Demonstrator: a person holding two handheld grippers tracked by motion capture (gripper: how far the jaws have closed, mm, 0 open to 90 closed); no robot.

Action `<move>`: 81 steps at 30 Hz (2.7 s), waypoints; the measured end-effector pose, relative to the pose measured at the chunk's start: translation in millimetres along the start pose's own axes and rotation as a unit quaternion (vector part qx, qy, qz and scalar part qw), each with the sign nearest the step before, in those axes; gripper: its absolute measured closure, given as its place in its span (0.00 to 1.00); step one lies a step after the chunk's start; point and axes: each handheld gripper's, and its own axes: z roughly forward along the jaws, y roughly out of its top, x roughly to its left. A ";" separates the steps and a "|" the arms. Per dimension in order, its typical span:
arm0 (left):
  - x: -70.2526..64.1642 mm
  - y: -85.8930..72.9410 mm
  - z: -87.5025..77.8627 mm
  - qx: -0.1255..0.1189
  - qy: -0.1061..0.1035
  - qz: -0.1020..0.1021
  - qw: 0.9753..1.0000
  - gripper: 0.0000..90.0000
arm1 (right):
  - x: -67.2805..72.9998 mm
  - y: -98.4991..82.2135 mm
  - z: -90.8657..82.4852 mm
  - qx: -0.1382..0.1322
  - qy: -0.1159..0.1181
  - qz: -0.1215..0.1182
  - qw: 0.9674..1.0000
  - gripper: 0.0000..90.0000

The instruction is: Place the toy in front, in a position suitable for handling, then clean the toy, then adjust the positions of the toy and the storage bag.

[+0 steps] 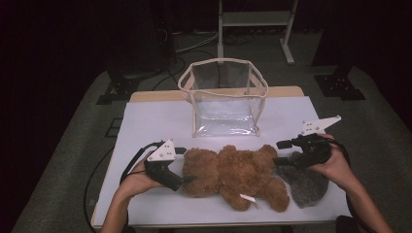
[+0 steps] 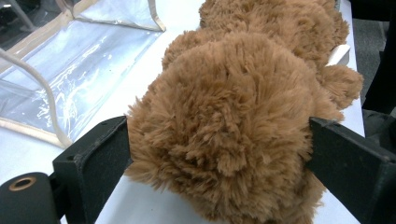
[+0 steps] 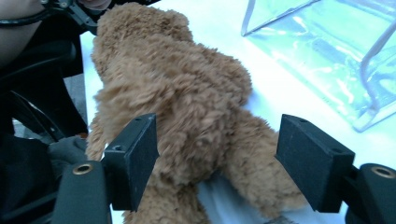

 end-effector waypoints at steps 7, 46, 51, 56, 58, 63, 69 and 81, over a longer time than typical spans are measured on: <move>1.8 -2.3 -4.4 0.004 0.007 -0.006 1.000 0.07 | -8.5 23.9 4.0 0.002 -0.001 -0.007 1.000 0.38; 7.6 -6.9 -29.0 -0.002 0.029 -0.009 1.000 0.06 | -11.6 93.6 56.8 0.038 0.052 -0.051 0.997 0.38; 8.1 -9.0 -28.6 0.005 0.028 -0.010 1.000 0.06 | -10.0 101.8 59.2 0.046 0.054 -0.056 0.996 0.38; 7.5 -10.0 -28.2 0.007 0.028 -0.011 1.000 0.06 | -8.2 112.6 62.7 0.053 0.056 -0.064 0.995 0.38; 7.7 -10.3 -28.2 0.009 0.028 -0.011 1.000 0.06 | -8.6 117.9 64.1 0.058 0.056 -0.069 0.994 0.38; 7.5 -11.2 -28.2 0.015 0.031 -0.009 0.999 0.06 | -9.4 132.2 69.1 0.065 0.060 -0.080 0.993 0.38; 9.3 -13.5 -28.7 0.018 0.032 -0.015 0.999 0.06 | -11.4 148.2 75.8 0.076 0.060 -0.086 0.992 0.38; 11.8 -19.4 -30.8 0.030 0.039 -0.022 0.999 0.03 | -15.3 172.7 80.4 0.083 0.058 -0.098 0.990 0.38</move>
